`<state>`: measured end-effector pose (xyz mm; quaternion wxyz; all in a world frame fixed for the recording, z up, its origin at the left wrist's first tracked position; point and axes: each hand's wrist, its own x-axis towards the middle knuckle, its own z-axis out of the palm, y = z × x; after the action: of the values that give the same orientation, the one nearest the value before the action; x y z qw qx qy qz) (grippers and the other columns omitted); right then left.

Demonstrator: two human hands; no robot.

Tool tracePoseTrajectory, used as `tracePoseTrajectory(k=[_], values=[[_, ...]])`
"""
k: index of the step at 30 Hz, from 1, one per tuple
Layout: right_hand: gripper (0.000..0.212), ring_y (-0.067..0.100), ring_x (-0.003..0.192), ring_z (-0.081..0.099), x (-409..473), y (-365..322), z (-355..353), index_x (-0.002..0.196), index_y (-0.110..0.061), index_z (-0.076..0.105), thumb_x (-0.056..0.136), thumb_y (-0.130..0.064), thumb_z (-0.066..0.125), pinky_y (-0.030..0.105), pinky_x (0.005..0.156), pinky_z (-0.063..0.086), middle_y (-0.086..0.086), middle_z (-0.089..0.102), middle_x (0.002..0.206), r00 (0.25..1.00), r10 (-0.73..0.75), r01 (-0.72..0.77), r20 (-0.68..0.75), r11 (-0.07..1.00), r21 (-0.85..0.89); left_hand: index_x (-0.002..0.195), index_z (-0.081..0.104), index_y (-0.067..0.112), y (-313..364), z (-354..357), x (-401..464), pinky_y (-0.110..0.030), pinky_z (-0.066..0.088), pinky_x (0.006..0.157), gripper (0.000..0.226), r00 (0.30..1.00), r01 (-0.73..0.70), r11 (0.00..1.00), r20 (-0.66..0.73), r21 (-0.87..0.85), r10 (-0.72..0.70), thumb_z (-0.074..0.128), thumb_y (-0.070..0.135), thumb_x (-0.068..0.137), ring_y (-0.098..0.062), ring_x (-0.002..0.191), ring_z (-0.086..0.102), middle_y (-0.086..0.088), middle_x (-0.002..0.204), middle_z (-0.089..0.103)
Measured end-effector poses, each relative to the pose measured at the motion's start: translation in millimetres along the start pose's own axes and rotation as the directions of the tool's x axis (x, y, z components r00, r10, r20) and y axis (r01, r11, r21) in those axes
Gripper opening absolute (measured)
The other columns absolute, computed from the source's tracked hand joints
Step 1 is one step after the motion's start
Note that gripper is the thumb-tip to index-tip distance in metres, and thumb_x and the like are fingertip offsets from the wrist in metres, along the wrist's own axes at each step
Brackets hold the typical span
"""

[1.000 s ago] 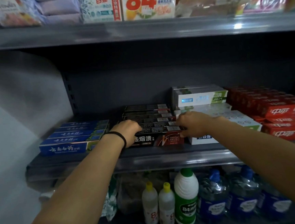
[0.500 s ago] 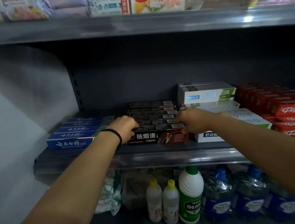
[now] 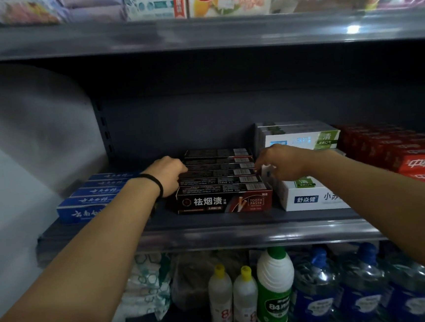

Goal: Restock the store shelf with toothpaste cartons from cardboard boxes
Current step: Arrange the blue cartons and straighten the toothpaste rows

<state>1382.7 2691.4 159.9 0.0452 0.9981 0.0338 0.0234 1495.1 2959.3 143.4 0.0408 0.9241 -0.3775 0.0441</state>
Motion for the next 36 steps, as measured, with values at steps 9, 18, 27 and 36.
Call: tracePoseTrajectory(k=[9,18,27,36], values=[[0.049,0.024,0.124,0.048,21,-6,12,0.134,-0.016,0.055,0.088,0.003,0.051,0.034,0.101,0.042,0.006,0.052,0.135,0.997,0.002,-0.003,0.075,1.0,0.015,0.105,0.07,0.013,-5,12,18,-0.028,0.048,0.073,0.031,0.996,0.049,0.998,0.076,0.032,-0.051,0.047,-0.001,0.089,-0.021,0.086,0.059,-0.006,0.101,0.063],[0.037,0.022,0.116,0.053,21,0,15,0.124,-0.018,0.062,0.091,-0.005,0.051,0.033,0.095,0.046,0.004,0.058,0.127,0.991,-0.029,0.027,0.132,1.0,0.012,0.104,0.072,0.013,-4,15,19,-0.032,0.051,0.08,0.026,0.998,0.004,0.999,0.057,0.042,-0.007,0.051,0.005,0.091,-0.022,0.09,0.06,-0.005,0.102,0.066],[0.037,0.021,0.117,0.053,16,3,5,0.124,-0.016,0.062,0.089,-0.005,0.056,0.028,0.09,0.042,0.003,0.059,0.126,0.998,0.008,-0.011,0.064,0.999,0.045,0.108,0.071,0.013,-7,11,19,-0.031,0.05,0.083,0.025,0.999,0.005,0.999,0.047,0.036,-0.007,0.052,0.008,0.092,-0.02,0.093,0.06,-0.005,0.106,0.065],[0.042,0.022,0.123,0.047,25,8,1,0.131,-0.016,0.056,0.091,-0.006,0.056,0.028,0.093,0.038,0.004,0.053,0.133,0.996,0.083,-0.083,0.035,0.996,0.011,0.112,0.069,0.01,-8,8,34,-0.026,0.046,0.083,0.028,1.0,0.002,1.0,-0.004,0.011,-0.002,0.049,0.005,0.093,-0.021,0.097,0.058,-0.008,0.111,0.064]])
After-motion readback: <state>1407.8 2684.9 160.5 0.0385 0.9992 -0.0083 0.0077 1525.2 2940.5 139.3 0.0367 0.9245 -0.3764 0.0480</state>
